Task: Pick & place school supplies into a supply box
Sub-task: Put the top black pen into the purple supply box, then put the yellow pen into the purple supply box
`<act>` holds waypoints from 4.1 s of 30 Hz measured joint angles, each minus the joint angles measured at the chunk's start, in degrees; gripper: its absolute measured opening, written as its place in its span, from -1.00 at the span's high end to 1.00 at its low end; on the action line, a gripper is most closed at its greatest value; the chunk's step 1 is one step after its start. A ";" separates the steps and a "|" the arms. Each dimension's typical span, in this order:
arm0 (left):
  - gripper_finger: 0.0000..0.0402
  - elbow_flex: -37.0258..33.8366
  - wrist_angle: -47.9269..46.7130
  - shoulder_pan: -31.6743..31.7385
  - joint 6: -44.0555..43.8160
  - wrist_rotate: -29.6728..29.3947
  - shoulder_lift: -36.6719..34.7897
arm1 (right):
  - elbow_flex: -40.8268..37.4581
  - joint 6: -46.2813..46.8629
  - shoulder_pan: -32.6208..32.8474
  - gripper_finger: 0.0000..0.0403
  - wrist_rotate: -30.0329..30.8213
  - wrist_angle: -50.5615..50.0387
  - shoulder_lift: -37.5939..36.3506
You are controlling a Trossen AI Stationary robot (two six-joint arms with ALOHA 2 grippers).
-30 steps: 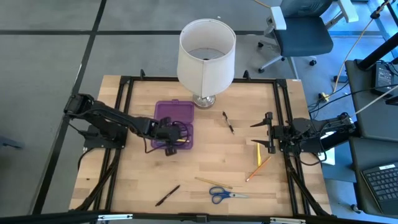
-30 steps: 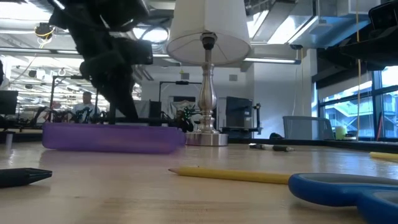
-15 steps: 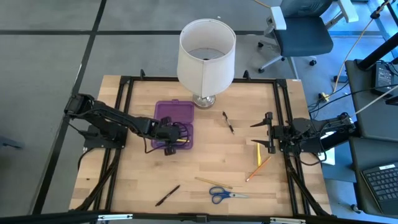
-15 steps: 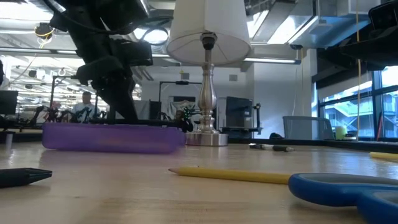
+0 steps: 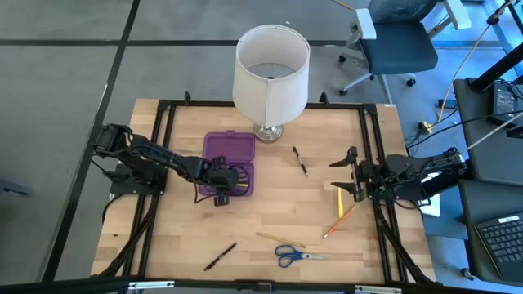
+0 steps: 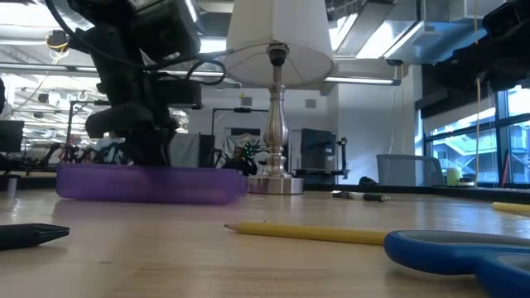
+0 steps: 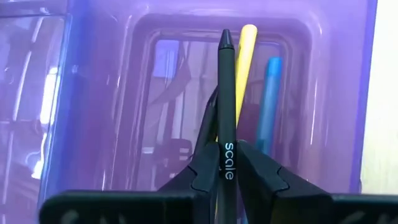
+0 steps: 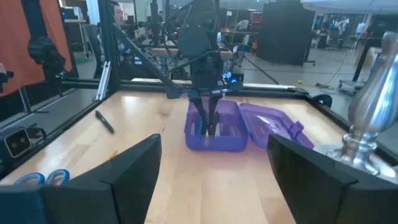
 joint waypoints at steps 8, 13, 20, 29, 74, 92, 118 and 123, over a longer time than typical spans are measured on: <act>0.71 0.00 0.05 0.00 2.70 -2.11 -0.16 | 0.00 -3.16 -0.02 -0.47 0.11 -0.04 0.00; 0.60 0.00 0.02 0.00 5.75 -4.17 -0.19 | 0.00 1.46 0.00 -0.47 0.09 0.54 0.00; 0.55 2.20 -3.11 -0.25 6.01 -4.25 -1.15 | 0.00 1.09 -0.02 -0.47 0.25 9.16 0.00; 0.56 4.70 -3.55 -1.62 13.18 -4.77 -8.61 | 1.50 4.63 0.00 -0.47 11.47 13.81 6.08; 0.59 4.72 -5.91 -1.57 13.94 -4.72 -21.54 | 41.11 54.95 -9.49 -0.47 -5.90 -43.48 61.72; 0.57 4.72 -4.75 -1.62 13.00 -4.73 -21.53 | 41.05 60.59 -9.50 -0.47 -9.48 -44.97 62.34; 0.58 4.72 -4.47 -1.62 1.28 -4.68 -21.53 | 41.07 76.84 -3.00 -0.47 -21.20 -53.76 80.32; 0.59 4.72 -4.47 -1.62 0.87 -4.68 -21.53 | 41.07 80.14 -0.02 -0.47 -23.63 -52.87 81.74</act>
